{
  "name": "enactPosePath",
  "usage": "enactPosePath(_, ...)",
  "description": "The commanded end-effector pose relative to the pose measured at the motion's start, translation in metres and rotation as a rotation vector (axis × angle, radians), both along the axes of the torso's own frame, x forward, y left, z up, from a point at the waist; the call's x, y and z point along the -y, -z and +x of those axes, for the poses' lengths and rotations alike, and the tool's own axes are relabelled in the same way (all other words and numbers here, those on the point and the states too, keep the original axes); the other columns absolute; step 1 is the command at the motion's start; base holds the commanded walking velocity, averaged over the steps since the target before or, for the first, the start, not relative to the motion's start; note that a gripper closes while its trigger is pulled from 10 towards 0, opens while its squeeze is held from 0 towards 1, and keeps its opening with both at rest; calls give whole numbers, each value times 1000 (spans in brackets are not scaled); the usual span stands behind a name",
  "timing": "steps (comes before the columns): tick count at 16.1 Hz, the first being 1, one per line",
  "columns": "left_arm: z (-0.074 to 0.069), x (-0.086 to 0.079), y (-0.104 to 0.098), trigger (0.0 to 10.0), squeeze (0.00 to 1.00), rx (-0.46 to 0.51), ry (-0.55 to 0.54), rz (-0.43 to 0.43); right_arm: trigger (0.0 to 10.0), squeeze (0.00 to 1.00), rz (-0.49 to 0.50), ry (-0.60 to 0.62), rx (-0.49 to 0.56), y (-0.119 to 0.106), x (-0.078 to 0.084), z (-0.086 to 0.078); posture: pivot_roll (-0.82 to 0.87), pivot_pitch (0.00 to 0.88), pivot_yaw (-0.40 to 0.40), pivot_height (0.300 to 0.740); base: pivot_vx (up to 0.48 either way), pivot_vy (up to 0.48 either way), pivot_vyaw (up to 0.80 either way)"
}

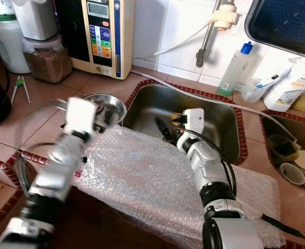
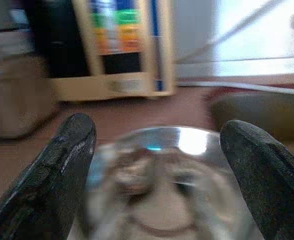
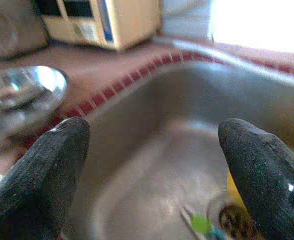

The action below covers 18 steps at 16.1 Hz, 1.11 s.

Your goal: Kitchen organization

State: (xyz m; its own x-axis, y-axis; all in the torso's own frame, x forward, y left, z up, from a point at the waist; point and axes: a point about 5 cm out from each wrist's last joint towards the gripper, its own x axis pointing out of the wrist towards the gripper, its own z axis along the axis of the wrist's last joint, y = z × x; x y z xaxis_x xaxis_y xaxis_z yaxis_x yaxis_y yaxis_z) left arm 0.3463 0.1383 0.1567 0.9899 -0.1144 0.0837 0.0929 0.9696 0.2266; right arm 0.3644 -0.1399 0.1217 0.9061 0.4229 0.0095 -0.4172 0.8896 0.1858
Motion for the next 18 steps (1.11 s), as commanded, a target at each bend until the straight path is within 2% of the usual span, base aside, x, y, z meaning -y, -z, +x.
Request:
enactPosePath(1, 3, 1, -2, 10000, 0, 8, -18, 10, 10000, 0, 5, -1, 61, -13, 0, 3, 17, 0, -105, 740, 0, 0, 0)
enactPosePath(3, 4, -8, -2, 10000, 0, 7, -66, 30, 10000, 0, 14, -8, 94, -21, -3, 3, 15, 0, -104, 740, 0, 0, 0)
enactPosePath(4, 6, -17, 2, 10000, 0, -31, -109, 11, 10000, 0, 10, -16, 121, -27, -6, 4, 13, 0, -103, 740, 0, 0, 0)
enactPosePath(7, 9, -21, 9, 10000, 0, -100, -93, 44, 10000, 0, 24, -22, 138, -33, -8, 3, 15, 0, -104, 740, 0, 0, 0)
enactPosePath(9, 14, -24, 4, 10000, 0, -109, -87, 46, 10000, 0, 48, -28, 131, -34, -12, 2, 17, 0, -104, 740, 0, 0, 0)
enactPosePath(11, 21, -27, 2, 10000, 0, -175, -28, 27, 10000, 0, 87, -187, 131, -43, -33, -8, 13, 0, -103, 740, 0, 0, 0)
enactPosePath(14, 25, -31, -4, 10000, 0, -173, -5, 44, 10000, 0, 39, -382, 160, -47, -49, -25, 9, 0, -103, 740, 0, 0, 0)
enactPosePath(16, 25, -33, -2, 10000, 0, -204, 6, 47, 10000, 0, 1, -427, 147, -43, -51, -30, 8, 0, -104, 740, 0, 0, 0)
enactPosePath(17, 24, -33, 8, 10000, 0, -287, 40, 69, 10000, 0, -10, -434, 139, -43, -51, -32, 9, 0, -104, 740, 0, 0, 0)
enactPosePath(18, 23, -33, 13, 10000, 0, -325, 62, 90, 10000, 0, -14, -438, 137, -43, -51, -33, 9, 0, -102, 740, 0, 0, 0)
